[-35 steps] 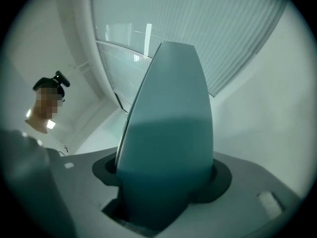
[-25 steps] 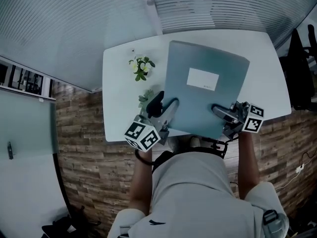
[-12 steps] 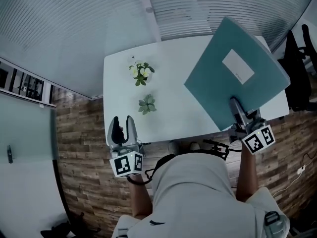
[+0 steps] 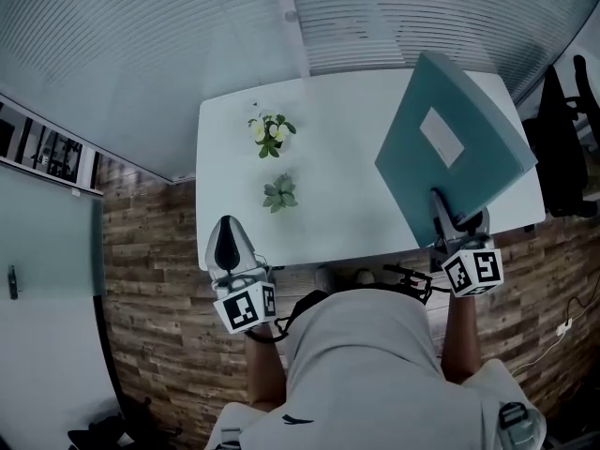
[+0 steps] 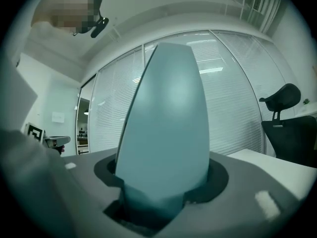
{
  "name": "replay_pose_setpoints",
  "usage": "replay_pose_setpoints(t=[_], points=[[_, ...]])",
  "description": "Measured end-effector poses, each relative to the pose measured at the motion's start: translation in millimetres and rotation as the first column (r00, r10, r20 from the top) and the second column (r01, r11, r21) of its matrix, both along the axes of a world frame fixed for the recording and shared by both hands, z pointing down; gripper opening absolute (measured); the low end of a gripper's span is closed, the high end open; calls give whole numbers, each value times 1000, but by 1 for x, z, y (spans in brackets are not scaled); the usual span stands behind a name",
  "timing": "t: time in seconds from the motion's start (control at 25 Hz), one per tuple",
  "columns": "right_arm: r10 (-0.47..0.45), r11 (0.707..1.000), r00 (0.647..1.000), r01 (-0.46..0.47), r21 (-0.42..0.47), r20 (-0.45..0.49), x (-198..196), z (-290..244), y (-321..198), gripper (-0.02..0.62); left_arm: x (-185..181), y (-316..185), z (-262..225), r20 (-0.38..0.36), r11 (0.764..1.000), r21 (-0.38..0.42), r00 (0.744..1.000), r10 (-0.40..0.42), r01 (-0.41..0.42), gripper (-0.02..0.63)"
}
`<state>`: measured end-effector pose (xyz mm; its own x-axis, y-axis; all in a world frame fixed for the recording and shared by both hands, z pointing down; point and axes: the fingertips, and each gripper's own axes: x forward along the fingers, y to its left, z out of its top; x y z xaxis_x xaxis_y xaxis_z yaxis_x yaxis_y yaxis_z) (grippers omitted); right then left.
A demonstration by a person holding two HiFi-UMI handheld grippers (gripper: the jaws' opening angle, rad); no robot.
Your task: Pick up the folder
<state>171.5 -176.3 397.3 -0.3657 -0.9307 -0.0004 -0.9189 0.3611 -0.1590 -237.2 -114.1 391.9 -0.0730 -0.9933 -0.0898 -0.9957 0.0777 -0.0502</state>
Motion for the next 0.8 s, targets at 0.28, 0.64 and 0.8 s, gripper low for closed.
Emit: replay_pose_setpoints(t=[0.28, 0.64, 0.8], points=[[12, 1000, 999, -12, 1, -37, 0, -1, -1, 307, -6, 3, 6, -66, 1000, 2, 998, 15, -14, 8], [-8, 1000, 999, 8, 2, -48, -9, -4, -2, 305, -10, 2, 10, -58, 1000, -13, 998, 15, -16, 7], [-20, 1000, 998, 20, -7, -51, -14, -1, -4, 305, -11, -1, 11, -52, 1000, -19, 999, 14, -15, 8]])
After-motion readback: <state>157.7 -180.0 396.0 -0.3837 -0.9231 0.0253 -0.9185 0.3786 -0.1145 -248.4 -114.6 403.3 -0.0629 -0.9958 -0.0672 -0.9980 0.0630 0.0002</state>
